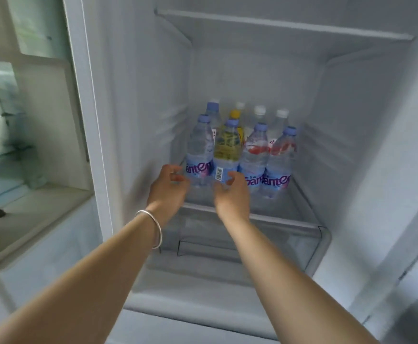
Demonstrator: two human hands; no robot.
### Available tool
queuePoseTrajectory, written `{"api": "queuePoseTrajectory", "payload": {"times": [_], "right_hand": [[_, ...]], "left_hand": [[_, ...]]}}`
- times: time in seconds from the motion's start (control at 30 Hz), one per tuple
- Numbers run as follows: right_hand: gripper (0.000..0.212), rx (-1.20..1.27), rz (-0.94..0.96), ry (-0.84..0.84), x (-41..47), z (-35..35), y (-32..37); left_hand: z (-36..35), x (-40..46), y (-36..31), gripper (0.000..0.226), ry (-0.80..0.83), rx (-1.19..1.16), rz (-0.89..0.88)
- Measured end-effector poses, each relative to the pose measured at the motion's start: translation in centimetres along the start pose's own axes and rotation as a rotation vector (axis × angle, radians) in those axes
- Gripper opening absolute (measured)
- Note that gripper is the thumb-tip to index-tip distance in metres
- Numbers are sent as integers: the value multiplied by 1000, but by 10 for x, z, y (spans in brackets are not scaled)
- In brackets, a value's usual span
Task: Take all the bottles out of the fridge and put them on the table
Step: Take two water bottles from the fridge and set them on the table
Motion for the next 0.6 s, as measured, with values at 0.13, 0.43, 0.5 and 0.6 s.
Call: {"api": "queuePoseTrajectory", "payload": {"times": [0.13,0.43,0.5,0.6], "right_hand": [[47,28,69,-96,33,-13,7],[56,-2,314,-366,96,-18,52],[61,-3,269,-325,108,-22,55],[62,-37,235,-353,122,-27,58]], "left_hand": [[-23,42,19,19,11,-43,-43],[-57,104,7,28,-152,-140,-251],[-63,108,9,33,-124,-191,-257],[-72,111,15,38,-58,-298,-195]]}}
Point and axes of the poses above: each hand's wrist, its own x-axis towards the middle knuckle, its own z-axis out of the back of the hand, y = z × x, the point moved 3 cm from there along x, towards the middle knuckle, and after that the axes turned 9 degrees about -z, right-handed, at the moved point
